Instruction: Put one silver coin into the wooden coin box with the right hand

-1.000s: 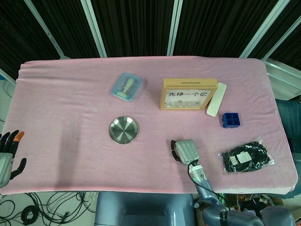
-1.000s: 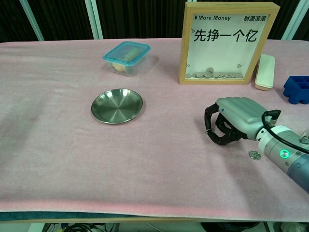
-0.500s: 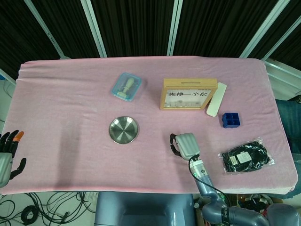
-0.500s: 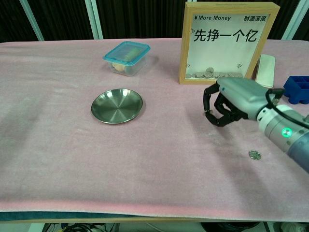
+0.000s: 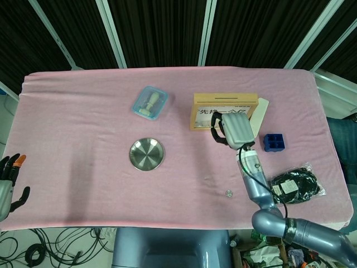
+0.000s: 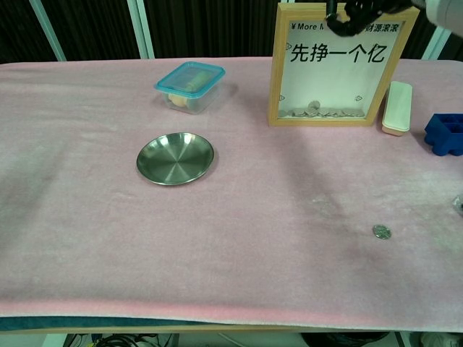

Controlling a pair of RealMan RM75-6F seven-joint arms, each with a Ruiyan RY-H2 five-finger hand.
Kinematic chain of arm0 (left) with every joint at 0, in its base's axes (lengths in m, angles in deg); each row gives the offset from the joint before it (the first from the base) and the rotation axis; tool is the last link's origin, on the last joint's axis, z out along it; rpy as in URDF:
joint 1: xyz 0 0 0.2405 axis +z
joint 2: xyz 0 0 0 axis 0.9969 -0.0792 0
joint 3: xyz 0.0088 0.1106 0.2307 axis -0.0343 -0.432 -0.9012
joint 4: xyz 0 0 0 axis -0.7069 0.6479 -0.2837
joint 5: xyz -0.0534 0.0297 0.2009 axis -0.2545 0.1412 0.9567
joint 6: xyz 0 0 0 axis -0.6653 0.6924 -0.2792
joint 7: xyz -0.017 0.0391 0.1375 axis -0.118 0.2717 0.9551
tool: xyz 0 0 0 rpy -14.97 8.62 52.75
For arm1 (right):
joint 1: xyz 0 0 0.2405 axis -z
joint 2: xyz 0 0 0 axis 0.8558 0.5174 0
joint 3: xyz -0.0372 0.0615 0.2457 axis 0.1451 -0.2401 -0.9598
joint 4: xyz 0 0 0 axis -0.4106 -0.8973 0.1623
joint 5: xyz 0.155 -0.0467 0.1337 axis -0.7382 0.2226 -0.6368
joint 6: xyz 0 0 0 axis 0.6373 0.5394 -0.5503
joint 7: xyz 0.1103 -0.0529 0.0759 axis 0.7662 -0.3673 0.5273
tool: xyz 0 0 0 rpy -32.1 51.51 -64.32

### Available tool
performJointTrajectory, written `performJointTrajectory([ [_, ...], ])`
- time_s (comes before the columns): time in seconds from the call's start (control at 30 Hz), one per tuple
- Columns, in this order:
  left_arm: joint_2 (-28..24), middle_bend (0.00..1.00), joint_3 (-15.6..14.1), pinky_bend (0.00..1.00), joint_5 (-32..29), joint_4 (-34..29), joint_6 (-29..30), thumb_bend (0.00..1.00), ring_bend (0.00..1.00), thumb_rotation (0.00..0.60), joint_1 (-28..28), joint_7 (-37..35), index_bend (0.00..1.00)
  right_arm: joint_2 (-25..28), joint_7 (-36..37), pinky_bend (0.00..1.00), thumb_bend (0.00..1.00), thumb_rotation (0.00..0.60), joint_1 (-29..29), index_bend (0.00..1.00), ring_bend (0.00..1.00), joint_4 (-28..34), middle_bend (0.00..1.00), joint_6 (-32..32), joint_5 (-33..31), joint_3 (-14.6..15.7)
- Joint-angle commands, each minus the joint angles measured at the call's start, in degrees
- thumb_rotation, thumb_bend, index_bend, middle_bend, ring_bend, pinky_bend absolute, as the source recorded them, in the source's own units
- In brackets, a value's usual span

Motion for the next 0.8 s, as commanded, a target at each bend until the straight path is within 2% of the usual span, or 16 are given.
performJointTrajectory([
  [0.03, -0.1, 0.04, 0.1, 0.0, -0.4, -0.1, -0.3, 0.4, 0.03, 0.6, -0.1, 0.0, 0.06, 5.9, -4.3, 1.0, 0.37, 0.6, -7.4, 0.7, 0.98, -1.4, 0.91, -5.4, -11.1, -4.8],
  [0.17, -0.2, 0.04, 0.3, 0.0, -0.9, -0.3, -0.4, 0.4, 0.03, 0.6, -0.1, 0.3, 0.06, 7.2, -6.7, 1.0, 0.38, 0.6, -13.4, 0.7, 0.98, -7.7, 0.91, -8.8, -18.8, -5.0],
  [0.37, -0.1, 0.04, 0.7, 0.0, -1.5, -0.1, -0.3, 0.4, 0.03, 0.6, -0.2, 0.8, 0.06, 7.2, -9.3, 1.0, 0.37, 0.6, -21.0, 0.7, 0.98, -17.4, 0.91, -13.5, -27.2, -3.0],
  [0.53, -0.1, 0.04, 0.7, 0.0, -1.6, -0.1, -0.3, 0.4, 0.03, 0.6, -0.2, 1.2, 0.06, 7.1, -9.4, 1.0, 0.37, 0.6, -25.2, 0.7, 0.98, -23.4, 0.91, -16.3, -33.1, -0.7],
  [0.67, -0.1, 0.04, 0.7, 0.0, -1.7, -0.1, -0.2, 0.4, 0.03, 0.6, -0.2, 1.2, 0.06, 7.1, -9.3, 1.0, 0.38, 0.6, -27.0, 0.7, 0.98, -26.7, 0.91, -17.6, -36.1, 1.9],
  [0.8, -0.1, 0.04, 0.6, 0.0, -1.6, -0.1, -0.3, 0.4, 0.03, 0.6, -0.2, 1.3, 0.06, 7.8, -9.3, 1.0, 0.38, 0.6, -27.8, 0.7, 0.98, -26.9, 0.91, -17.5, -38.1, 4.2],
])
